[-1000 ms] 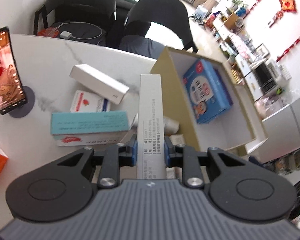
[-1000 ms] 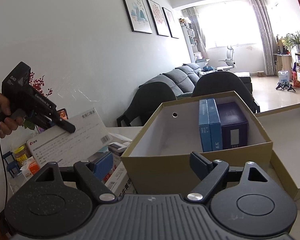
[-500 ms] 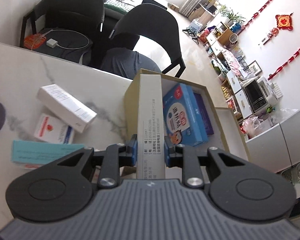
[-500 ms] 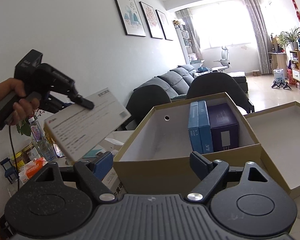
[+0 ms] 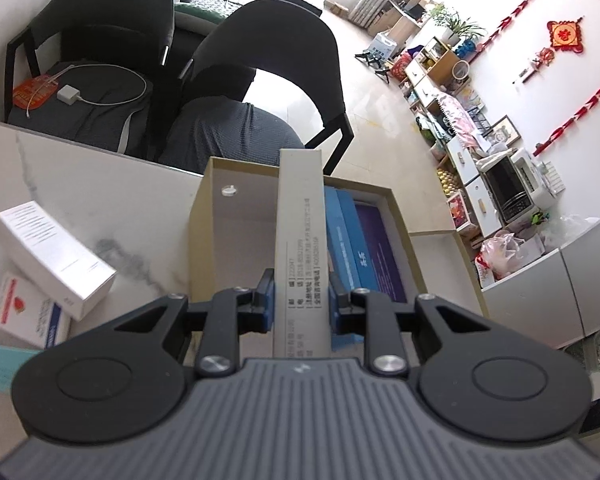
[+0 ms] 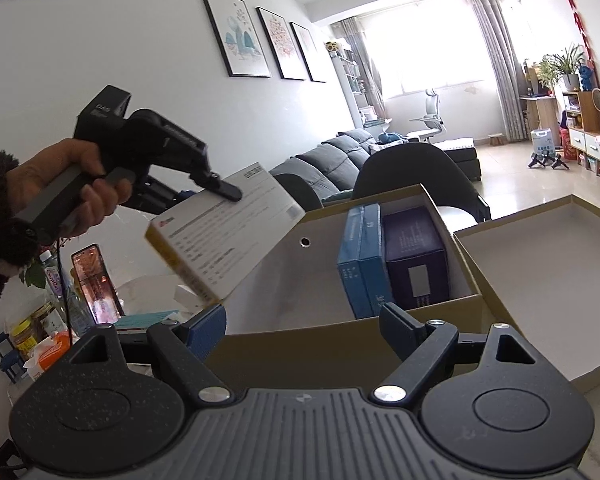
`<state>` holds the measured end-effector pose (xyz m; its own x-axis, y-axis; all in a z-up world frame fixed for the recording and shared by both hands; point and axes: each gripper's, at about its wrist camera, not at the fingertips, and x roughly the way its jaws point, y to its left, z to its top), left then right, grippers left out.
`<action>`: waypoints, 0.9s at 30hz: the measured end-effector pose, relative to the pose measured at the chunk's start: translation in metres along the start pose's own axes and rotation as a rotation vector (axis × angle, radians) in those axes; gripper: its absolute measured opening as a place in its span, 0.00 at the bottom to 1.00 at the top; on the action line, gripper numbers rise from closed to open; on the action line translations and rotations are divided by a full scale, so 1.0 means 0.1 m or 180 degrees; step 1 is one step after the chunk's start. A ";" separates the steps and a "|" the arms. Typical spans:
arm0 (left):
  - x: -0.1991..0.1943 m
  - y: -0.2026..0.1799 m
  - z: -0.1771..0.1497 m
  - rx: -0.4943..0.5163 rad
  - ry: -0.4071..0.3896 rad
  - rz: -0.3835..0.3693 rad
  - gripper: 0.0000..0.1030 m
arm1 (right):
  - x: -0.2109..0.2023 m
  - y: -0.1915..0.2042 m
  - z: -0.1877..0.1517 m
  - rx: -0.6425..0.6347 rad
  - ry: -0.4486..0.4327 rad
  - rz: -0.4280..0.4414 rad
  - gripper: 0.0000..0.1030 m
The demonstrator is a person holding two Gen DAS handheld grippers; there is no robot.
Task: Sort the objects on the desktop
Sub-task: 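Lower the long white box into the beige box beside the blue boxes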
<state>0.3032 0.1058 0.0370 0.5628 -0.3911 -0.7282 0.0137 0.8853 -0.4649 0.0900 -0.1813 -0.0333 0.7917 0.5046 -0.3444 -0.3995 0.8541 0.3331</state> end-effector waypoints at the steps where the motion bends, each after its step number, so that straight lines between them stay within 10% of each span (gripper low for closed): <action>1: 0.04 -0.01 0.00 -0.0007 0.0003 0.0015 0.22 | 0.01 -0.02 0.00 0.0010 0.0003 -0.0004 0.83; 27: 0.89 -0.14 -0.03 -0.0052 0.0152 0.0514 0.22 | 0.15 -0.25 0.02 0.0100 0.0042 -0.0089 0.83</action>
<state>0.3504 0.0580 -0.0225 0.5168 -0.2560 -0.8170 -0.0873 0.9335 -0.3477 0.1132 -0.1954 -0.0453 0.7962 0.4823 -0.3654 -0.3623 0.8637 0.3504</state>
